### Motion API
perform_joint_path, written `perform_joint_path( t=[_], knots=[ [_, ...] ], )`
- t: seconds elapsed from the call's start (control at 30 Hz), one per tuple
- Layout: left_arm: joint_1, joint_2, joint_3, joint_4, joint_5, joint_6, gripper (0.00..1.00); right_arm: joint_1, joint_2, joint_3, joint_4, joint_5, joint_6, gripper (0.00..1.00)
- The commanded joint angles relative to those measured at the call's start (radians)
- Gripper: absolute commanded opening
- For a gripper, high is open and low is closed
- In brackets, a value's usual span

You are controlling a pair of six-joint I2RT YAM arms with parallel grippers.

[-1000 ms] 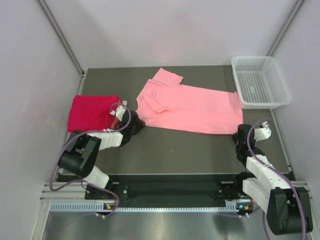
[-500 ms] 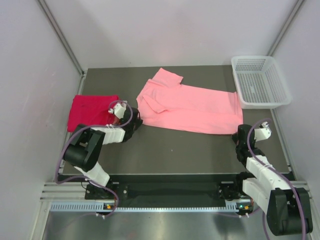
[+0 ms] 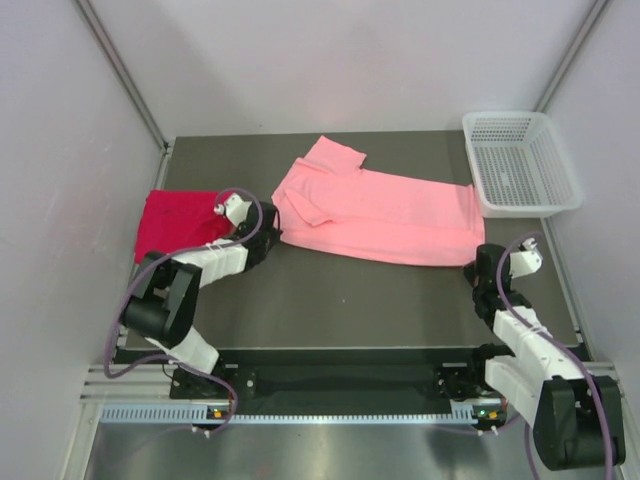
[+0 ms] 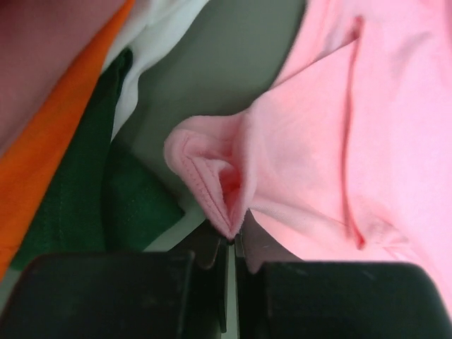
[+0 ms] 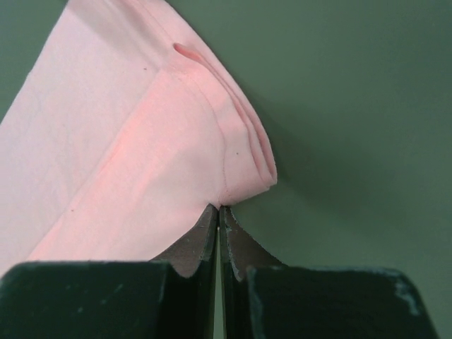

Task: Fold and stack the t-shirts
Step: Fold the tshirt

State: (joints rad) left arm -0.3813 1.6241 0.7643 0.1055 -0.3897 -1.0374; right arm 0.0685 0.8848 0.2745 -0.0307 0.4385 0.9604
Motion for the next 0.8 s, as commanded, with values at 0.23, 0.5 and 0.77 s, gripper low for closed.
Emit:
perform_joint_path(
  t=[0.23,0.5,0.77],
  knots=[
    [0.09,-0.176,0.288,-0.338,0.011,0.135,0.0,-0.016,0.103,0.484,-0.297,-0.049,-0.126,0.0],
    [0.09,-0.392,0.643,-0.604,0.043,0.301,0.0,-0.016,-0.01,0.795,-0.5,-0.177,-0.299,0.0],
    [0.09,-0.601,0.825,-0.756,0.109,0.323,0.0,-0.015,-0.231,0.928,-0.584,-0.239,-0.342,0.0]
  ],
)
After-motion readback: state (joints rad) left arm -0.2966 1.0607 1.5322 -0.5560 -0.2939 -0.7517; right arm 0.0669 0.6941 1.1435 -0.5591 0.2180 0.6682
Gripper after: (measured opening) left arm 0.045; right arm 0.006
